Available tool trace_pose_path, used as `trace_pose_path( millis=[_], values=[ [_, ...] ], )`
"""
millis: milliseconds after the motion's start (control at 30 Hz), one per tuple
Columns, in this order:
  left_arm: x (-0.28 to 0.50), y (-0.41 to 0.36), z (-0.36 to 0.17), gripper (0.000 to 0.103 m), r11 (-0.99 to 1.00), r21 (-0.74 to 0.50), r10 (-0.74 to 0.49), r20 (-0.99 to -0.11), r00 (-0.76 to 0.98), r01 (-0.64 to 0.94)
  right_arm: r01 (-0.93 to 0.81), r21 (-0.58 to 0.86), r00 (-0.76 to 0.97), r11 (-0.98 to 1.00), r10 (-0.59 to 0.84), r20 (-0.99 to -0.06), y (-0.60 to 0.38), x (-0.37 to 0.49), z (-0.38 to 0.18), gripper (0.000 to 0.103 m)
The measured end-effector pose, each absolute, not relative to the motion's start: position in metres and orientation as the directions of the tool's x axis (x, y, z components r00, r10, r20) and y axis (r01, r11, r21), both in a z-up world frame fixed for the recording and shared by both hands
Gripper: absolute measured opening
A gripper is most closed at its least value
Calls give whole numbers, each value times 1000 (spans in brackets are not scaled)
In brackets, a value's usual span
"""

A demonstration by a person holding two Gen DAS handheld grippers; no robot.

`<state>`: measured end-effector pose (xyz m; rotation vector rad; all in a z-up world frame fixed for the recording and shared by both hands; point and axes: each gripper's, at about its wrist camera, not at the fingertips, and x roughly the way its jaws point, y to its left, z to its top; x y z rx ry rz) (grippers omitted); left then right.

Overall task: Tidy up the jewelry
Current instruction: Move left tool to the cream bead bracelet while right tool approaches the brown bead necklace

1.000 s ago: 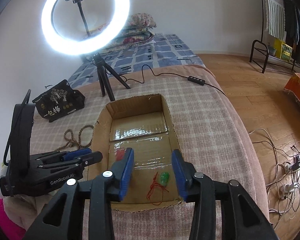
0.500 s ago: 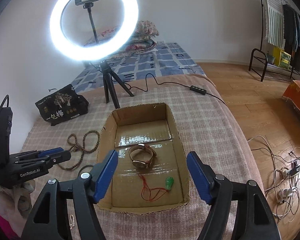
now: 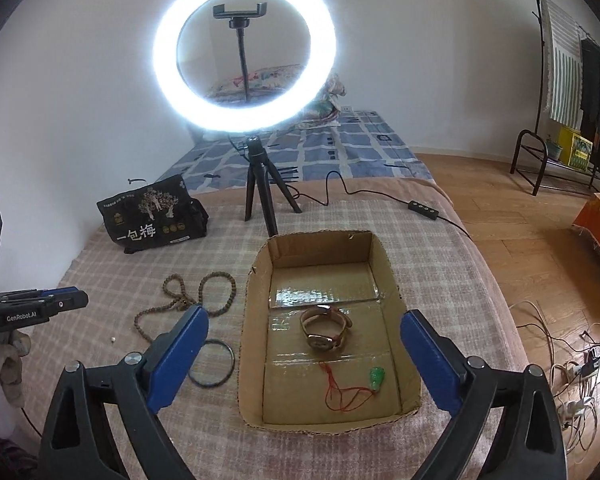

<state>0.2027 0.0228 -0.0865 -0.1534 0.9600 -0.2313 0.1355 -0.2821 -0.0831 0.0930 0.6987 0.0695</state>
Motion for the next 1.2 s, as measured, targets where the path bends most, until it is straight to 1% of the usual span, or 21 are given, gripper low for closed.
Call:
trace_pose_path(
  millis=[100,233,467,533,600,733,800,900,1000,1033,1100,1200],
  values=[
    [203,46,-84,30,960,-263,-268,-781,565,92,-81,117,763,990,137,-631,-267,136,-81,101],
    [201,75,-90,30,954,-295,-274,-783,559,56,-148,141,733,979,204,-649,-245,147,-88,101],
    [198,103,-125,30,956,-291,-271,-822,501,40,-238,157,672,959,279,-686,-211,170,-105,98],
    [198,106,-138,30,956,-291,-273,-838,473,36,-252,167,649,953,294,-701,-203,178,-111,96],
    [200,106,-149,30,952,-303,-288,-846,449,40,-257,171,626,951,299,-720,-197,187,-118,91],
    [205,97,-162,30,949,-310,-307,-850,428,65,-280,176,574,944,312,-757,-184,209,-133,90],
    [207,92,-167,30,944,-321,-323,-850,415,78,-304,182,541,935,327,-775,-177,223,-139,87],
    [205,85,-174,30,933,-350,-353,-850,391,83,-341,187,499,921,346,-794,-166,240,-143,86],
    [199,71,-183,30,923,-372,-383,-854,353,101,-353,170,477,920,333,-813,-157,257,-150,86],
    [196,67,-185,29,923,-370,-384,-858,341,108,-358,168,465,919,331,-821,-154,263,-153,86],
    [189,57,-194,22,922,-373,-387,-867,315,107,-361,175,434,916,332,-837,-150,275,-161,86],
    [182,52,-206,22,913,-403,-405,-867,291,68,-369,205,380,907,348,-857,-144,292,-172,86]
  ],
)
